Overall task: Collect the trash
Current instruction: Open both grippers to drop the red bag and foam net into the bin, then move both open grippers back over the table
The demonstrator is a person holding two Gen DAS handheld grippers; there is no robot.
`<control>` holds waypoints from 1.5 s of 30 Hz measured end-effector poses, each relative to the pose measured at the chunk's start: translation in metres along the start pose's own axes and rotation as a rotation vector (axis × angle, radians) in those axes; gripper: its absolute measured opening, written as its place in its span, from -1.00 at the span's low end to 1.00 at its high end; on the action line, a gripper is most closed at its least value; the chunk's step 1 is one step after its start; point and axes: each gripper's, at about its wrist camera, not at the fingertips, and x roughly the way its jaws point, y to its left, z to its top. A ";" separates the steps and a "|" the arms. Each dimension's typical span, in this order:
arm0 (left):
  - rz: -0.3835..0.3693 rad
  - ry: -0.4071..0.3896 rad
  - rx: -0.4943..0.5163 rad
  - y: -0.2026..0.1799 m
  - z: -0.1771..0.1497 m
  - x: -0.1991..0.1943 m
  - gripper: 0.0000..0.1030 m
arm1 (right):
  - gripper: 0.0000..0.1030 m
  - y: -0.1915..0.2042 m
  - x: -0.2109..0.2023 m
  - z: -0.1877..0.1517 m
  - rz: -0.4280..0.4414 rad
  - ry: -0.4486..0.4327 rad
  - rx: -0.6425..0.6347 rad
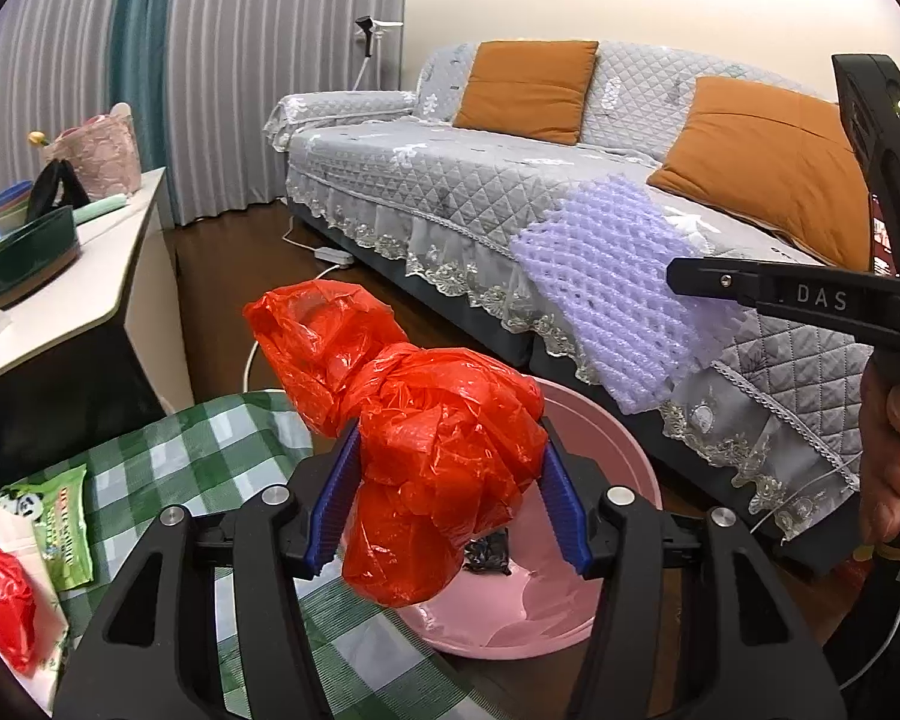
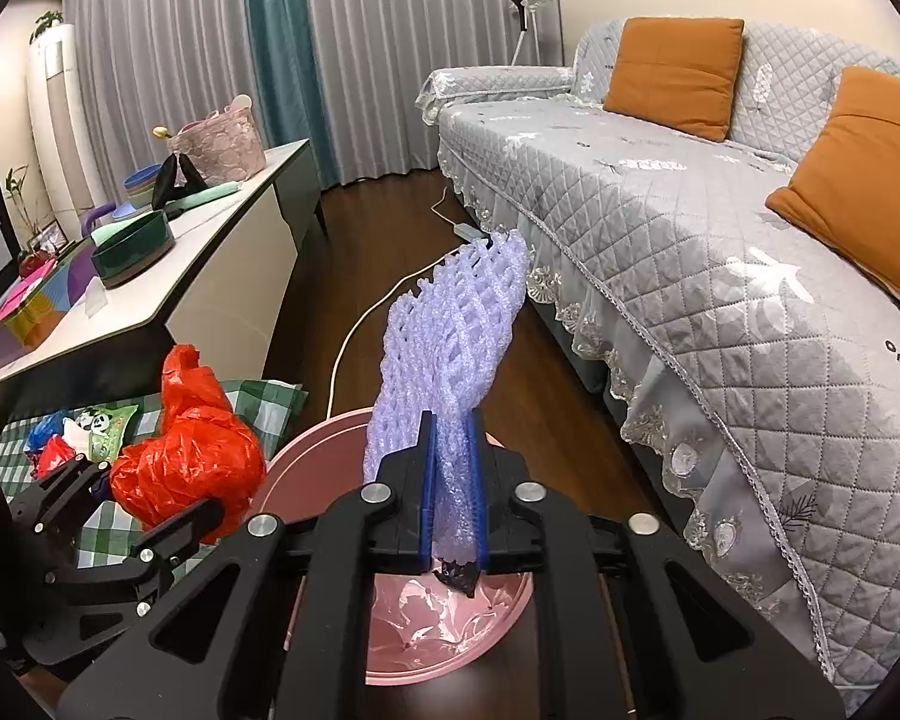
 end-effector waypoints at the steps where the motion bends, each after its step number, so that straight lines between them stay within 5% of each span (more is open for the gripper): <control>1: 0.003 -0.001 0.006 -0.001 0.001 0.001 0.19 | -0.60 -0.001 0.000 0.000 -0.011 -0.001 0.003; 4: 0.016 0.002 -0.004 0.002 0.000 0.002 0.31 | -0.01 -0.005 -0.002 0.001 -0.025 -0.014 0.026; 5: 0.015 0.004 -0.011 0.003 0.000 0.002 0.31 | 0.01 -0.005 -0.003 0.002 -0.027 -0.018 0.028; 20: 0.056 -0.013 -0.026 0.019 -0.003 -0.042 0.29 | 0.01 0.017 -0.012 0.005 0.012 -0.055 -0.004; 31: 0.127 -0.039 -0.046 0.045 -0.011 -0.096 -0.10 | 0.01 0.046 -0.028 0.002 0.067 -0.081 -0.027; 45: 0.243 -0.049 -0.107 0.112 -0.039 -0.165 -0.22 | 0.00 0.082 -0.035 -0.007 0.137 -0.082 -0.075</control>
